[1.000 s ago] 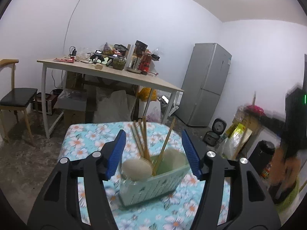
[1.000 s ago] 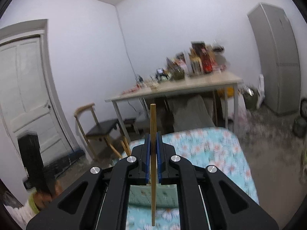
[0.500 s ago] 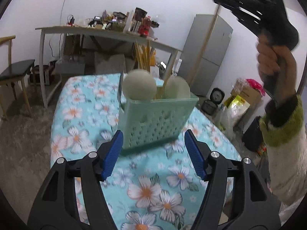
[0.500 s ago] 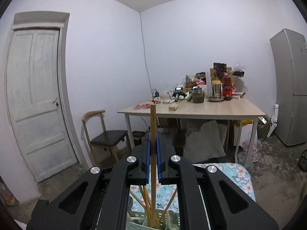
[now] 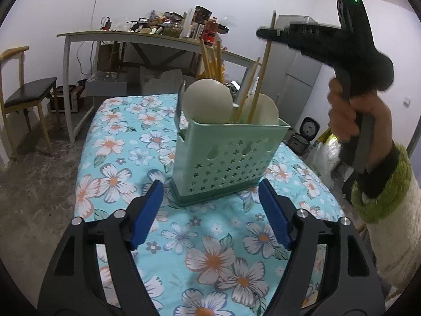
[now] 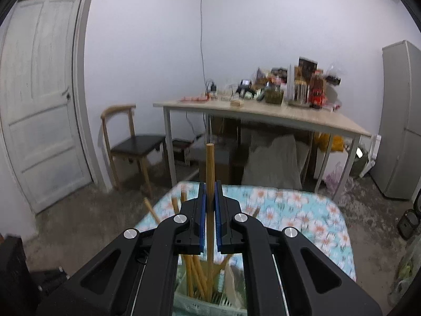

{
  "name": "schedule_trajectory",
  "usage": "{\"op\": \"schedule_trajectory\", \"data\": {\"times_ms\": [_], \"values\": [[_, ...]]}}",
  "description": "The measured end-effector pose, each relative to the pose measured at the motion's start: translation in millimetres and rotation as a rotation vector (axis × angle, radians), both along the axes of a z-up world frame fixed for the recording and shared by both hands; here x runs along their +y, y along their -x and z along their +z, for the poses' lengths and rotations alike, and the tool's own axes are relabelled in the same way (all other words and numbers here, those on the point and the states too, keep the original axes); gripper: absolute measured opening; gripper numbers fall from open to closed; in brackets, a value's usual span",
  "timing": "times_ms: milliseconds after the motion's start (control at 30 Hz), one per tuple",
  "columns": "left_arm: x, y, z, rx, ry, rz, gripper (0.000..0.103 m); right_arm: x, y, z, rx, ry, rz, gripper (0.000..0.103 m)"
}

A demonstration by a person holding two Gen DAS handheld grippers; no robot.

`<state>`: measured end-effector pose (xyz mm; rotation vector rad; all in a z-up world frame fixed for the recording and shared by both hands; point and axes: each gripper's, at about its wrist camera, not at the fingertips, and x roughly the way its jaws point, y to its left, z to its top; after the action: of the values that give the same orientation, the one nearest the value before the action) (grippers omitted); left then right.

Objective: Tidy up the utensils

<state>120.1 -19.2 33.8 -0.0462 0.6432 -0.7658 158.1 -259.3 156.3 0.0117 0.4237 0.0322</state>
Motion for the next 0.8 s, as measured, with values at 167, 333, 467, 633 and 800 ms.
{"op": "schedule_trajectory", "data": {"times_ms": [167,333,467,633,800], "values": [[-2.0,-1.0,5.3,-0.017,-0.035,0.04,0.084,-5.3,6.0,-17.6,0.066,-0.028,-0.016,0.013],[-4.5,-5.3,9.1,0.001,-0.061,0.1,0.09,-14.7,32.7,-18.7,0.063,-0.09,-0.065,0.04],[-9.8,-7.3,6.8,0.042,-0.091,0.13,0.091,-16.1,64.4,-24.6,0.066,-0.139,-0.099,0.048],[-13.7,-4.3,3.4,0.068,-0.133,0.18,0.093,-11.5,100.2,-49.7,0.129,-0.151,-0.149,0.053],[-18.4,7.6,5.3,0.048,-0.193,0.277,0.095,-12.8,127.8,-79.2,0.213,-0.156,-0.204,0.058]]}}
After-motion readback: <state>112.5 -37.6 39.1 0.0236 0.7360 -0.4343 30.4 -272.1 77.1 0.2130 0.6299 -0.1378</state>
